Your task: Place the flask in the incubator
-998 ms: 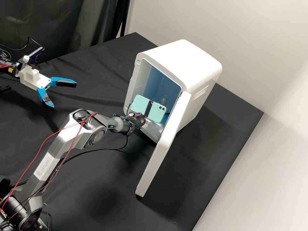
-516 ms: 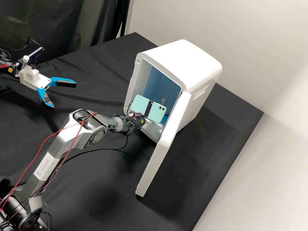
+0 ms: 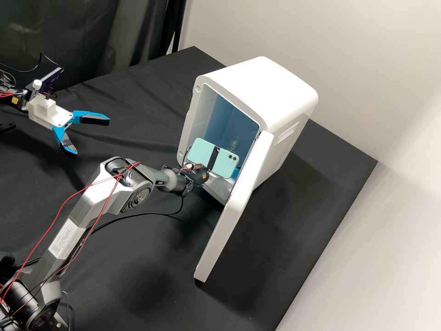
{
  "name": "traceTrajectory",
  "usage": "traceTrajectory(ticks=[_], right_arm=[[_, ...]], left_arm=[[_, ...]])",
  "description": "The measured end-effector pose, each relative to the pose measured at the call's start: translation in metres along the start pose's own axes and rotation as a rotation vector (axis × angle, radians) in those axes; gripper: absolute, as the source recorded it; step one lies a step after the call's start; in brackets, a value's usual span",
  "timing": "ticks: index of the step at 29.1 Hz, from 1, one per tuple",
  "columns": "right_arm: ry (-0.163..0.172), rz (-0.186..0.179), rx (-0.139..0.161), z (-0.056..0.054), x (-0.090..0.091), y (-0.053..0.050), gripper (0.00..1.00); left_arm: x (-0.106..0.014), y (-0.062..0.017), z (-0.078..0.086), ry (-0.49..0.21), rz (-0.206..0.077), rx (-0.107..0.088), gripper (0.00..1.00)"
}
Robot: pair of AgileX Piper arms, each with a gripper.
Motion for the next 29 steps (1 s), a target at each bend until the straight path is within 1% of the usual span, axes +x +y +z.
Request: traceTrajectory(ticks=[16, 18, 21, 26, 28, 29], right_arm=[[0.001, -0.001, -0.004, 0.0015, 0.0000, 0.0014, 1.00], [0.001, -0.001, 0.000, 0.0015, 0.0000, 0.0014, 1.00], [0.002, 0.001, 0.019, 0.0009, -0.0002, 0.0021, 1.00], [0.007, 0.004, 0.022, -0.0010, -0.0010, 0.0041, 1.00], [0.008, 0.007, 0.033, -0.0015, -0.0014, 0.0053, 1.00], [0.008, 0.007, 0.033, -0.0015, -0.0014, 0.0053, 1.00]], left_arm=[[0.0000, 0.0000, 0.0000, 0.000, 0.000, 0.000, 1.00], [0.0000, 0.0000, 0.0000, 0.000, 0.000, 0.000, 1.00], [0.0000, 0.0000, 0.0000, 0.000, 0.000, 0.000, 1.00], [0.0000, 0.0000, 0.0000, 0.000, 0.000, 0.000, 1.00], [0.0000, 0.0000, 0.0000, 0.000, 0.000, 0.000, 1.00], [0.0000, 0.0000, 0.0000, 0.000, 0.000, 0.000, 1.00]])
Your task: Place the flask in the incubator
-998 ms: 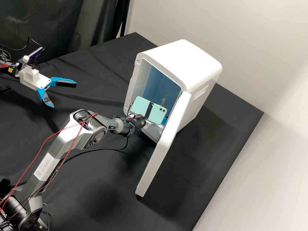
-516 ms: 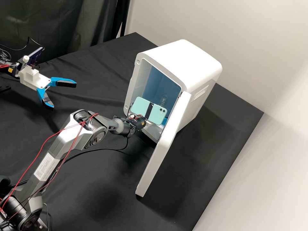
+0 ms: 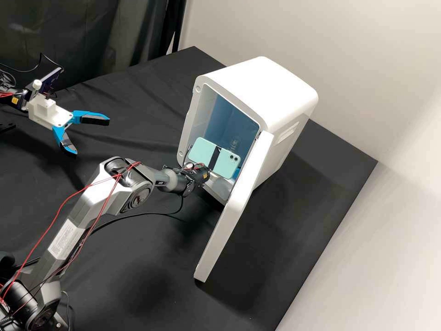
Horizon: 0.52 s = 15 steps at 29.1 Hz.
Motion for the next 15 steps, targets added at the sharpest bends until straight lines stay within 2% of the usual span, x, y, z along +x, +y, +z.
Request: traceTrajectory(ticks=[15], right_arm=[[-0.010, -0.011, -0.001, 0.0036, -0.0016, -0.0038, 1.00]], left_arm=[[0.0000, 0.0000, 0.0000, 0.000, 0.000, 0.000, 1.00]])
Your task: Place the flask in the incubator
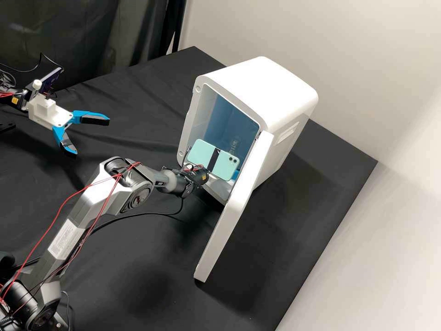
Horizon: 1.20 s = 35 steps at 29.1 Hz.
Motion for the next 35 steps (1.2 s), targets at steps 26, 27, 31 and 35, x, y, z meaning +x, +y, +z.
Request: traceTrajectory(ticks=[26, 27, 31, 35], right_arm=[[0.039, 0.025, 0.024, -0.005, -0.022, 0.006, 1.00], [0.042, 0.028, 0.027, -0.006, -0.024, 0.006, 1.00], [0.059, 0.035, 0.029, -0.007, -0.034, 0.007, 1.00], [0.075, 0.046, 0.024, -0.008, -0.045, 0.008, 1.00]], left_arm=[[0.000, 0.0000, 0.000, 0.001, 0.000, 0.000, 1.00], [0.000, 0.0000, 0.000, 0.001, 0.000, 0.000, 1.00], [0.000, 0.0000, 0.000, 0.001, 0.000, 0.000, 1.00], [0.000, 0.0000, 0.000, 0.001, 0.000, 0.000, 1.00]])
